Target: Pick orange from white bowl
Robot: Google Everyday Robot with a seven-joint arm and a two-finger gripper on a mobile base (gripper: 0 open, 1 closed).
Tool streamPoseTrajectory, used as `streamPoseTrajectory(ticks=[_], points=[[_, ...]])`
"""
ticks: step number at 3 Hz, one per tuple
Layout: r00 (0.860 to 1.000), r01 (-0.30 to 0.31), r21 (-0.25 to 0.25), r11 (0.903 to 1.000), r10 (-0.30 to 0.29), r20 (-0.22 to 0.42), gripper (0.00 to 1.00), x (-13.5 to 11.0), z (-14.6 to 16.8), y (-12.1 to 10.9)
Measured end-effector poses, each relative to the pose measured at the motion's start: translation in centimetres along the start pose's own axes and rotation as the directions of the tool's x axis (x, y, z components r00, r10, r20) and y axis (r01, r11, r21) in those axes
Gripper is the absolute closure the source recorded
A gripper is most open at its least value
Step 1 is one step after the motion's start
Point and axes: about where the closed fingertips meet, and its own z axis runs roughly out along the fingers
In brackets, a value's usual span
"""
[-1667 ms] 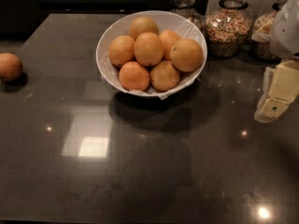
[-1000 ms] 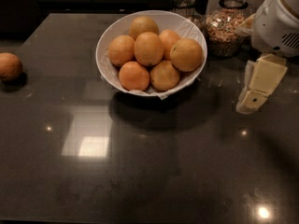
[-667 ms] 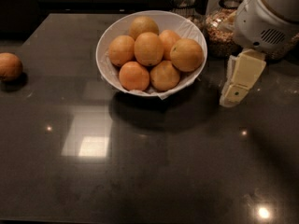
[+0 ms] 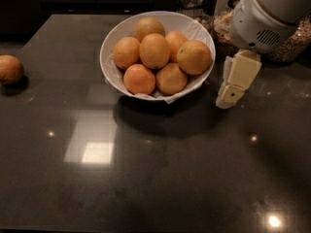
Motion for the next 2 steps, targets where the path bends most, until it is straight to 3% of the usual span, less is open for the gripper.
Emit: streamPoseTrajectory(ticks=[2], points=[[0.989, -0.043, -0.004, 0.9991, 0.043, 0.142, 0.0, -4.4, 3.0, -1.6]])
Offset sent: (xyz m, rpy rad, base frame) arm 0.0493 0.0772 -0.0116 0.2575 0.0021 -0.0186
